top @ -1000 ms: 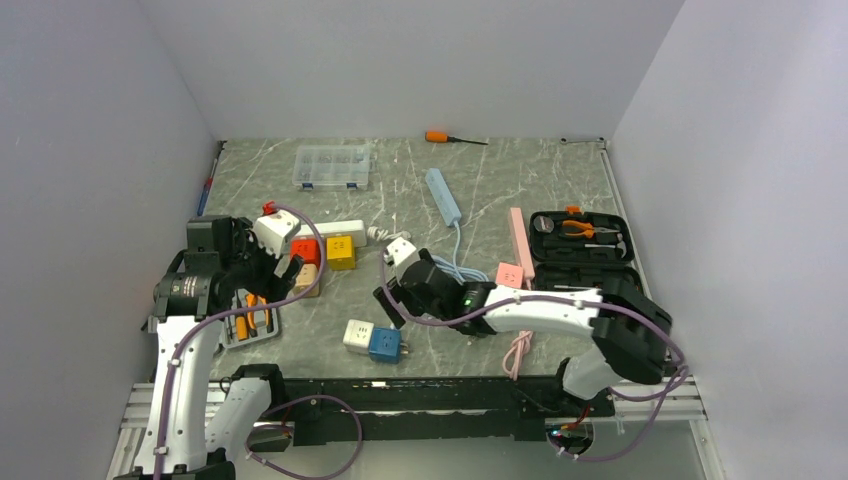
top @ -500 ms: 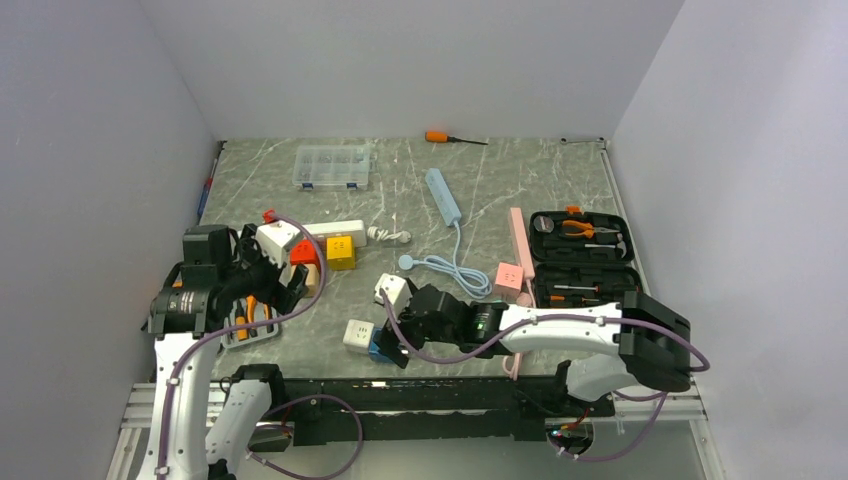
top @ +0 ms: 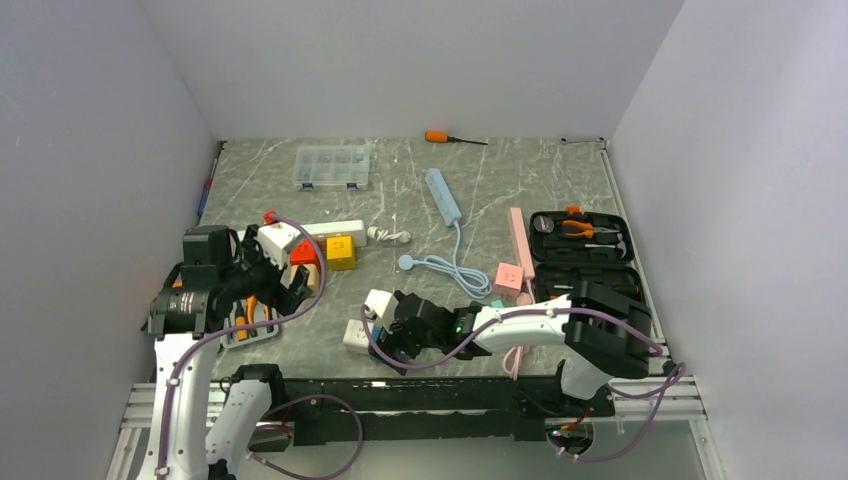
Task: Pull the plug off the socket
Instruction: Remove the plug from the socket.
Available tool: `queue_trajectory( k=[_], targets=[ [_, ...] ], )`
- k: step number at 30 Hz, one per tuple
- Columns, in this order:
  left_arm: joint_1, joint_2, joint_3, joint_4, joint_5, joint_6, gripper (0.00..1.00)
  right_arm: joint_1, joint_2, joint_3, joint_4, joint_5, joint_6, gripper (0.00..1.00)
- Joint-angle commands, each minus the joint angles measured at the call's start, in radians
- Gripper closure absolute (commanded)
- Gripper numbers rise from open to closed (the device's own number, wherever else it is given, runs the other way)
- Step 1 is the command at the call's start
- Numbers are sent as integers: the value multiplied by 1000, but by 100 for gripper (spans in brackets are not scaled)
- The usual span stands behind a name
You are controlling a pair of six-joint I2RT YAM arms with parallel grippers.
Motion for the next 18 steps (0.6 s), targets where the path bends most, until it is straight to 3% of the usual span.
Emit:
queue_trajectory(
  k=[1,4,12,15,18],
  targets=[
    [7,6,4,0,41,7,1,2,44,26,78,-8,-21,0],
    [6,0,1,7,47,6,1,6,69,13,114,10,-17,1],
    [6,-33,-7,8,60,37,1,25,135,41,121,48,-38,13],
    [7,-29,-4,-2,58,50,1,34,149,61,106,53,-44,25],
    [5,-29,-3,-11,62,64,1,36,157,74,79,63,-33,47]
  ],
)
